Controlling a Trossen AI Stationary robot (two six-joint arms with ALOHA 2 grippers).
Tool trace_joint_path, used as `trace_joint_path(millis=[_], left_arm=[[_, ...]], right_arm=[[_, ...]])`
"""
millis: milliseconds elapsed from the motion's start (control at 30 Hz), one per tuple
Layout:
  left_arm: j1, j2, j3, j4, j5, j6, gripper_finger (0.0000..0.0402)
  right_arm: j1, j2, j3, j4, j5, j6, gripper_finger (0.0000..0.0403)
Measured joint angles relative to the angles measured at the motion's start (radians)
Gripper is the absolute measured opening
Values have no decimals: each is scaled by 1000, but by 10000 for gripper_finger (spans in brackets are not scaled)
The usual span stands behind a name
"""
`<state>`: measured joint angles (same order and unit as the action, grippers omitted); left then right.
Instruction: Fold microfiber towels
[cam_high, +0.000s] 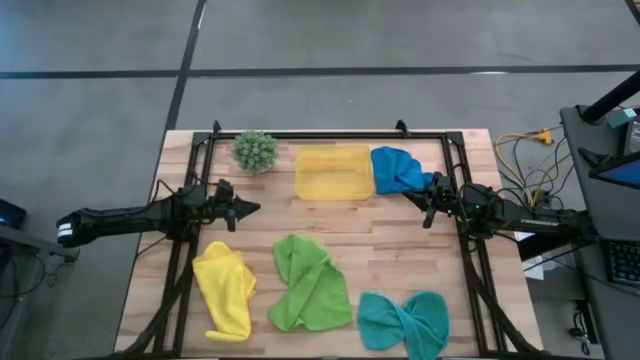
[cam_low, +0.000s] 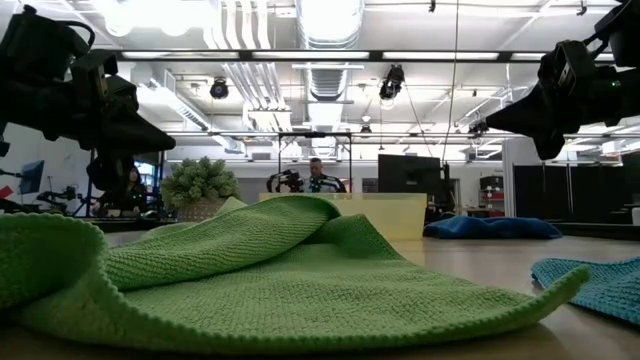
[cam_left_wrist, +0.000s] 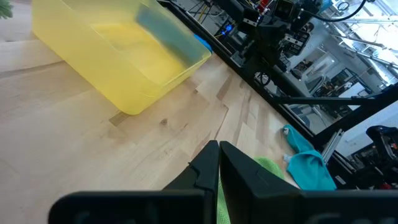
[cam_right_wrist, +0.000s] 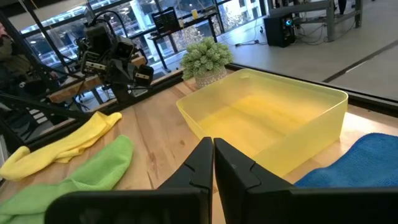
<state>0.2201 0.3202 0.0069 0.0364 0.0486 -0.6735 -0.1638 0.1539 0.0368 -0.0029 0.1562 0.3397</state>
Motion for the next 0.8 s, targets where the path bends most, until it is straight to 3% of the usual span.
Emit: trace_joint_path(millis=[300, 400, 633, 800], left_arm=[[0, 0, 0, 0, 0, 0, 0], [0, 0, 0, 0, 0, 0, 0], [0, 0, 0, 34, -9, -23, 0], [0, 0, 0, 241, -26, -277, 0]], right_arm=[[0, 0, 0, 13, 1, 7, 9], [0, 0, 0, 73, 1, 112, 9], [0, 0, 0, 463, 2, 445, 9], [0, 18, 0, 796, 124, 513, 9]])
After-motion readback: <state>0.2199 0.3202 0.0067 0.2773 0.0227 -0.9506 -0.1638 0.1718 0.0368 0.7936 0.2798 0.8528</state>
